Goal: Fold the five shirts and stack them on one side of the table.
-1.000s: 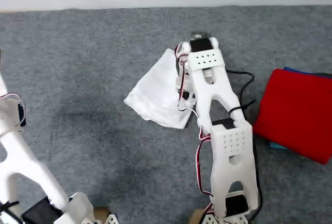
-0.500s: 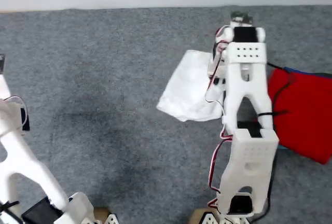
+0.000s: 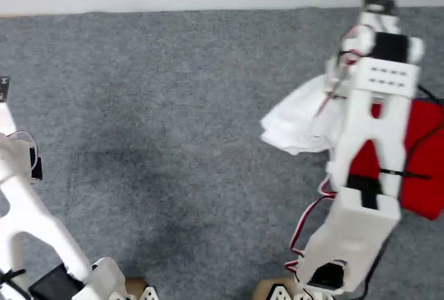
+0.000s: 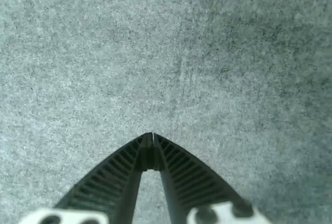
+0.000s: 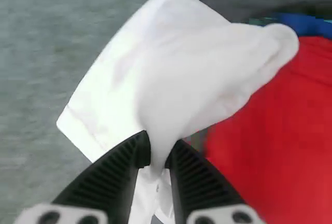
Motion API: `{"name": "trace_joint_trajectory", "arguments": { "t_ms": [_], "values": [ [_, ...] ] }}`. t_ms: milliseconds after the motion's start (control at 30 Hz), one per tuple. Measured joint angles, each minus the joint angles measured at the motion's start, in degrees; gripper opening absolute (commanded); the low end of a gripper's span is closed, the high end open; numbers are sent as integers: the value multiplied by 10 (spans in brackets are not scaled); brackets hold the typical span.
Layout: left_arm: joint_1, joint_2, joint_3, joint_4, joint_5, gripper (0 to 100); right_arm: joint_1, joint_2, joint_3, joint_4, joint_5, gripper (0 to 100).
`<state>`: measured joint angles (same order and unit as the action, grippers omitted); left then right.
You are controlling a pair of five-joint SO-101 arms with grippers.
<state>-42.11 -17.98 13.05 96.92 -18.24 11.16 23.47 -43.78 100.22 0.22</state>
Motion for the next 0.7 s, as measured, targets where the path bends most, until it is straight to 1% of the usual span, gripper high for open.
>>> {"name": "trace_joint_trajectory", "arguments": {
  "t_ms": [367, 533, 700],
  "values": [
    [0, 0, 0, 0, 2, 15, 202, 0, 0, 0, 127, 9],
    [5, 0, 1, 0, 33, 15, 280, 0, 0, 0, 177, 9],
    [42, 0, 27, 13, 66, 15, 332, 5, 0, -1, 208, 9]
  ]
}}
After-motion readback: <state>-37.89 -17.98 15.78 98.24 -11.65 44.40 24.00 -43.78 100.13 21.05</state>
